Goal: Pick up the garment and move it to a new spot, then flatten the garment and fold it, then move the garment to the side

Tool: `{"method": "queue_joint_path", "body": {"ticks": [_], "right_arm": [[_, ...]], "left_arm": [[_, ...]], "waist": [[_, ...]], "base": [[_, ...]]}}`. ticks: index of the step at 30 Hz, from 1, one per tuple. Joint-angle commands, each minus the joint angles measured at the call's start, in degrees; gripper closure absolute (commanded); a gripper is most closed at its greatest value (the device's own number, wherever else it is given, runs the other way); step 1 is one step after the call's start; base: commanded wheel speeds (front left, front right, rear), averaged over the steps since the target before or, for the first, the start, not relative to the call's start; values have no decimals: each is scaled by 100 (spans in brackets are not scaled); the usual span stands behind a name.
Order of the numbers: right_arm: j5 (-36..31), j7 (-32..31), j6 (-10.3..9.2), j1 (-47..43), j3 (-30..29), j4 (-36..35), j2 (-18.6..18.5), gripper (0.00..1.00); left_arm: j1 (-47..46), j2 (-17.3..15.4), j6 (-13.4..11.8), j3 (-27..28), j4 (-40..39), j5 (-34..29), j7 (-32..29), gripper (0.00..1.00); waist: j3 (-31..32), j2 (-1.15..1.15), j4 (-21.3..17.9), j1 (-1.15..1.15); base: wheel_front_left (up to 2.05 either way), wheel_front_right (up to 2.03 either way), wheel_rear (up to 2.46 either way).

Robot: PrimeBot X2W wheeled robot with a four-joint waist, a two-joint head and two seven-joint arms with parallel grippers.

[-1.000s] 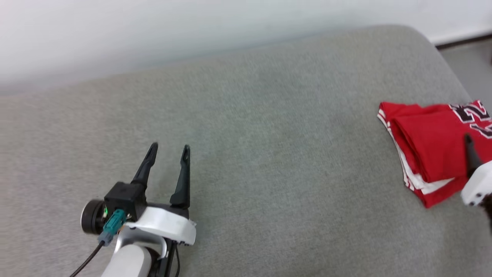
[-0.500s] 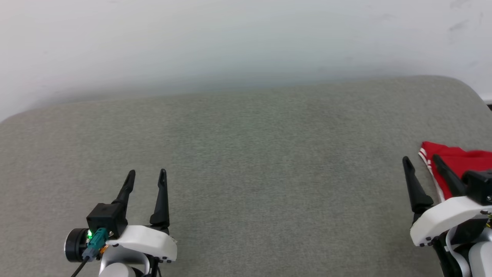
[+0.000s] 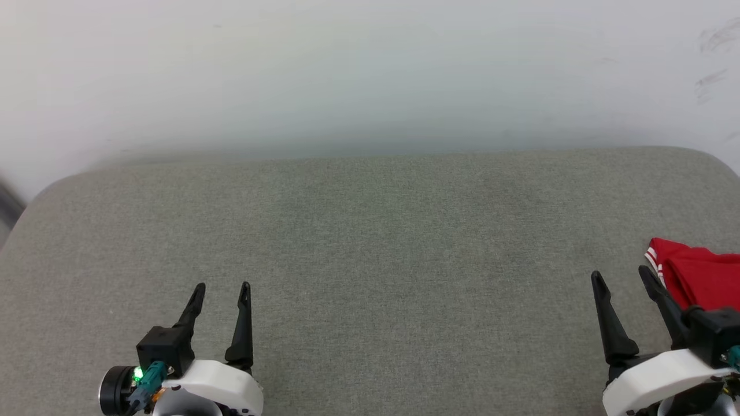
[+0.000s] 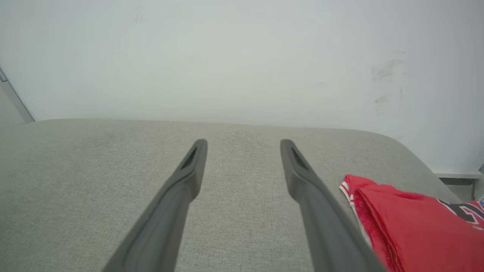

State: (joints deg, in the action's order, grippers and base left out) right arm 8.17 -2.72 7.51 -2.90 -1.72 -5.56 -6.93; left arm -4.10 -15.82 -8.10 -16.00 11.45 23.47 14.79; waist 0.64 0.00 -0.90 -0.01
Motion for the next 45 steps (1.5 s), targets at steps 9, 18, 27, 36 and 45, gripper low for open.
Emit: {"method": "queue_joint_path", "body": {"ticks": [9, 18, 27, 36, 45], "right_arm": [[-106, 254, -3, -253, 42, -25, 93, 0], [-62, 293, -3, -134, 76, 40, 103, 0], [-48, 269, -1, -191, 81, 80, 91, 100], [906, 217, -1, -91, 45, 319, 118, 100], [1869, 156, -1, 54, -3, 528, 137, 100]], "left_arm": [[50, 88, 77, 72, 131, -48, 46, 0], [97, 178, 89, 206, 89, -147, 51, 0], [58, 221, 104, 258, 131, -193, -1, 100], [40, 351, 265, 479, 196, 586, -248, 100], [-1, 469, 429, 703, 199, 1378, -483, 100]], "waist": [[10, 0, -89, 1], [-10, 0, -87, 1], [-31, 0, -89, 1], [-35, 0, -77, 1], [-39, 0, -64, 1]], "base": [[0, 0, 0], [0, 0, 0], [0, 0, 0], [0, 0, 0], [0, 0, 0]]}}
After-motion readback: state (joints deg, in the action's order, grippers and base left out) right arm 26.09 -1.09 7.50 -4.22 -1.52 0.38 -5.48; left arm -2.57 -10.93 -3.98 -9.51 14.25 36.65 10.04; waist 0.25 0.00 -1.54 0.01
